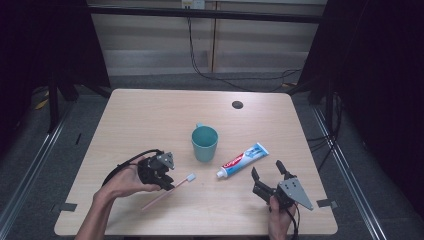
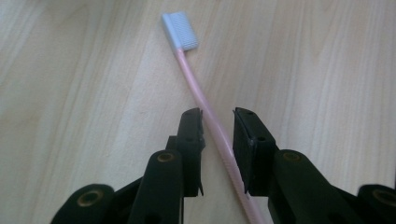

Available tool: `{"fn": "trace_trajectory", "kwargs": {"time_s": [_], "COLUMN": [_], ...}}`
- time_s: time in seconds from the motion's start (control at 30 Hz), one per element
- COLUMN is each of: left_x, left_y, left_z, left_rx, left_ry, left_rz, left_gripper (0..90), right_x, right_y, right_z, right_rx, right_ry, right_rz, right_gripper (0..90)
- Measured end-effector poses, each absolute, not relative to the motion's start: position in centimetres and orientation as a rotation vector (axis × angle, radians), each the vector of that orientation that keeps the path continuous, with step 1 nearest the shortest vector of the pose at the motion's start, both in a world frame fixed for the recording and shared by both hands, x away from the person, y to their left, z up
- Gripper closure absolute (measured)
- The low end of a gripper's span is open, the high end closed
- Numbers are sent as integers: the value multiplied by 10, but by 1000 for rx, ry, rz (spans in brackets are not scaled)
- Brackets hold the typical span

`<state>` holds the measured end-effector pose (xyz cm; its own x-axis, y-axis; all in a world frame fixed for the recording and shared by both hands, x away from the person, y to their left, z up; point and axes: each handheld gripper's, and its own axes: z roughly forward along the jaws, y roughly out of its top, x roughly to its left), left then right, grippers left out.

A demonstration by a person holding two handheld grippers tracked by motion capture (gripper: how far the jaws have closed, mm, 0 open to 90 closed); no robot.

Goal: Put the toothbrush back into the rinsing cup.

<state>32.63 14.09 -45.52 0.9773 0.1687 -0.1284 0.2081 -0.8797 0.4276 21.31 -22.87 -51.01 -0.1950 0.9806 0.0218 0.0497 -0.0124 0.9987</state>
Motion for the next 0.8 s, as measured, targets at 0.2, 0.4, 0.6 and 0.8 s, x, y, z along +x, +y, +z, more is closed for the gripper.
{"fn": "trace_trajectory", "kwargs": {"time_s": [0.2,0.4,0.6,0.8], "left_x": [324,324,325,323], "left_y": [133,130,130,128], "left_z": [-464,-468,-468,-468], "left_rx": [2698,2750,2784,2793], "left_ry": [300,334,340,345], "left_rz": [-148,-110,-76,-45], "left_gripper": [731,769,816,841], "right_x": [213,213,213,213], "right_y": [-229,-229,-229,-229], "right_z": [-510,-510,-510,-510], "right_rx": [1160,1164,1164,1165], "right_ry": [1378,1376,1374,1374], "right_rz": [1348,1349,1350,1352], "right_gripper": [132,132,132,132]}}
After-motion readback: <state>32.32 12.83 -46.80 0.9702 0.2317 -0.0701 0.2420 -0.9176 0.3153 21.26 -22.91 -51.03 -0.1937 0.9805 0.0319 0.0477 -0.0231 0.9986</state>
